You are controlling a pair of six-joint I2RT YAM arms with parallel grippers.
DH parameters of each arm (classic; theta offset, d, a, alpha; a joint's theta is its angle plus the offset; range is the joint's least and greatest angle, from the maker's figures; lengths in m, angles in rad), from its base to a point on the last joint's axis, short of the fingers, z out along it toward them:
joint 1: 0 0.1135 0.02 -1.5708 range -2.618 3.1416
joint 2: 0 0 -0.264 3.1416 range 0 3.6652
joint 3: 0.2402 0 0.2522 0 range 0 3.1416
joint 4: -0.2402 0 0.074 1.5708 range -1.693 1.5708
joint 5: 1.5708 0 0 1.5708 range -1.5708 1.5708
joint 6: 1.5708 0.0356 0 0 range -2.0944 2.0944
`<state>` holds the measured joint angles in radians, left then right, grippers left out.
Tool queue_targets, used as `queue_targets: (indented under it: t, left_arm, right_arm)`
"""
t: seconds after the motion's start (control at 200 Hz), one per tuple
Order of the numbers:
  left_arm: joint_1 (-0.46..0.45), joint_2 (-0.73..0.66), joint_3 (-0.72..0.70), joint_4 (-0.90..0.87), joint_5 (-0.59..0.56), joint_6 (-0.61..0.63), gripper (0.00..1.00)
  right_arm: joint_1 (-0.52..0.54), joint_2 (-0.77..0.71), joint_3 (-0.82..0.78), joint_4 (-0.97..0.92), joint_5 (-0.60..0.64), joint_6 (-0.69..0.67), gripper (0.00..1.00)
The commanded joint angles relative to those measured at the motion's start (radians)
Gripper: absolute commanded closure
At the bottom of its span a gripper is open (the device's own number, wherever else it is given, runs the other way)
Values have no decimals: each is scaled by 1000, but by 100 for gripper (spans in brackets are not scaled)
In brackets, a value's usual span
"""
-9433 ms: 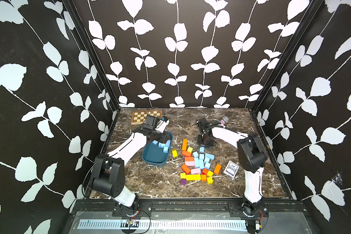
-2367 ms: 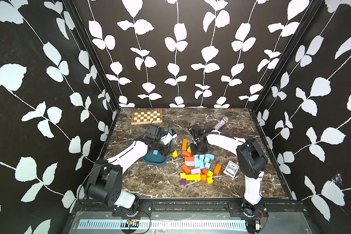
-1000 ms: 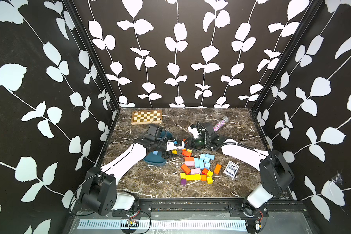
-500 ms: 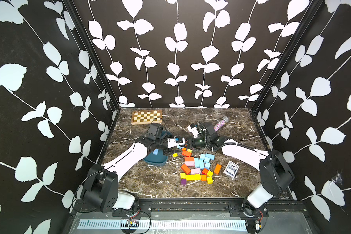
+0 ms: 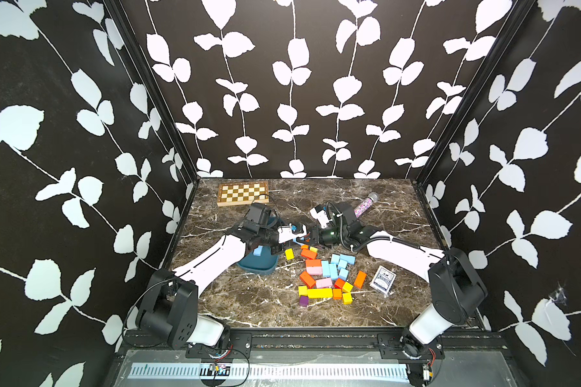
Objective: Pick out the blue building blocks
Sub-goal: Pick up the building block from the center of the board, then place the building block in the storage box.
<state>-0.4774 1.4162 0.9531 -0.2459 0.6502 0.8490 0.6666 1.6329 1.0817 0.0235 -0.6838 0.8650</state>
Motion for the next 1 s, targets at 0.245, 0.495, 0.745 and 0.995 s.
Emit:
queue_targets:
  t: [0.245, 0.495, 0.745, 0.995]
  left_arm:
    - [138, -52, 11, -171, -38, -91, 79]
    - [155, -124, -40, -233, -280, -626, 78]
    - [155, -92, -128, -182, -375, -856, 78]
    - [155, -48, -122, -214, -426, -866, 76]
  right_arm:
    - [-48, -151, -74, -36, 317, 3, 47]
    - [-46, -116, -79, -45, 368, 34, 48]
    - [-44, -134, -72, -102, 425, 41, 48]
    - [-41, -145, -106, -100, 447, 41, 48]
